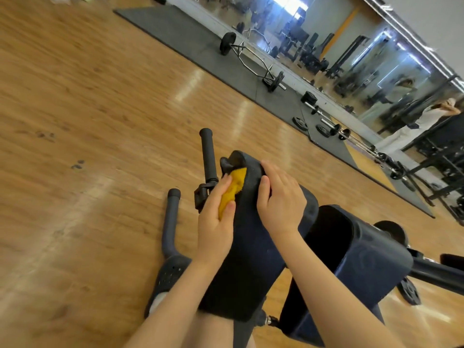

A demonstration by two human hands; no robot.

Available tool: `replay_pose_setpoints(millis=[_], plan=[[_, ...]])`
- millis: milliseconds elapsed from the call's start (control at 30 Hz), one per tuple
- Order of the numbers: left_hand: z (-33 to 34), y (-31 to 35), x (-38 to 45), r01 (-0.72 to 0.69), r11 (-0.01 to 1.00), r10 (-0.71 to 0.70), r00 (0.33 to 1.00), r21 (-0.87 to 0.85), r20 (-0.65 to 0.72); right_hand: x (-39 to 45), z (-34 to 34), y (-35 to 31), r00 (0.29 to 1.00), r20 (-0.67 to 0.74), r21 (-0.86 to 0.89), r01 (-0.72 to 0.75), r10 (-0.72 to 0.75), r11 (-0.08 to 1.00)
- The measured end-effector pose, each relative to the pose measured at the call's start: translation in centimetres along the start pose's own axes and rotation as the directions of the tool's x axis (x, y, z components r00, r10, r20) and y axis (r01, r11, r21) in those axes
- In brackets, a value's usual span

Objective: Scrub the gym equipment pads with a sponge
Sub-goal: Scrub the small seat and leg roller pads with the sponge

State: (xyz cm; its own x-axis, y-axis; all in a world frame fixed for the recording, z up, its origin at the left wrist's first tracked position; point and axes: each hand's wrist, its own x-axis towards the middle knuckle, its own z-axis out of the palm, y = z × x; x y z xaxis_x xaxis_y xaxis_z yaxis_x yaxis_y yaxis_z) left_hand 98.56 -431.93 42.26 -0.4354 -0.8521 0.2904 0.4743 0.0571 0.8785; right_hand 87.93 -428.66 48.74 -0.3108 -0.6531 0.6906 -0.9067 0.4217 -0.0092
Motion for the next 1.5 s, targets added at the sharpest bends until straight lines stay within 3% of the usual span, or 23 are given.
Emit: replay_pose_setpoints(millis=[233, 333, 533, 800, 933, 1100, 1267, 1500], plan=[[0.0, 0.0, 4.0, 0.073, 0.996, -0.075, 0.996, 0.049, 0.05, 0.0, -0.1, -0.1, 1.0, -0.013, -0.019, -0.01, 0.01, 1.0], [1.1, 0.2, 5.5, 0.02, 0.998, -0.022, 1.0, 0.068, 0.017, 0.0, 0.1, 0.0, 0.999, -0.031, -0.028, 0.008, -0.009, 1.0], [0.0, -1.6, 0.7, 0.037, 0.993, -0.04, 0.999, 0.109, 0.023, -0.2, 0.0, 0.1, 0.998, -0.057, -0.025, 0.012, -0.014, 1.0], [-2.7, -4.9, -9.1, 0.261, 0.953, -0.26, 0.965, 0.153, -0.032, -0.1, -0.1, -0.2, 0.999, -0.044, -0.01, 0.007, -0.007, 1.0], [-1.2, -3.8, -6.2, 0.369, 0.924, -0.352, 0.923, 0.103, -0.154, -0.1, -0.1, -0.1, 0.999, -0.048, -0.012, 0.012, -0.012, 1.0], [0.8, -0.9, -0.1, 0.245, 0.967, -0.235, 0.963, 0.065, -0.133, -0.2, 0.1, 0.1, 0.999, -0.037, 0.0, 0.013, -0.013, 1.0], [-1.3, -3.5, -4.9, 0.29, 0.946, -0.28, 0.956, 0.145, -0.085, -0.3, 0.1, 0.0, 0.999, -0.042, 0.008, 0.008, -0.007, 1.0], [-3.4, -5.7, -9.3, 0.435, 0.892, -0.43, 0.9, 0.12, -0.064, -0.2, -0.1, -0.3, 1.0, -0.004, 0.014, -0.029, 0.029, 0.999]])
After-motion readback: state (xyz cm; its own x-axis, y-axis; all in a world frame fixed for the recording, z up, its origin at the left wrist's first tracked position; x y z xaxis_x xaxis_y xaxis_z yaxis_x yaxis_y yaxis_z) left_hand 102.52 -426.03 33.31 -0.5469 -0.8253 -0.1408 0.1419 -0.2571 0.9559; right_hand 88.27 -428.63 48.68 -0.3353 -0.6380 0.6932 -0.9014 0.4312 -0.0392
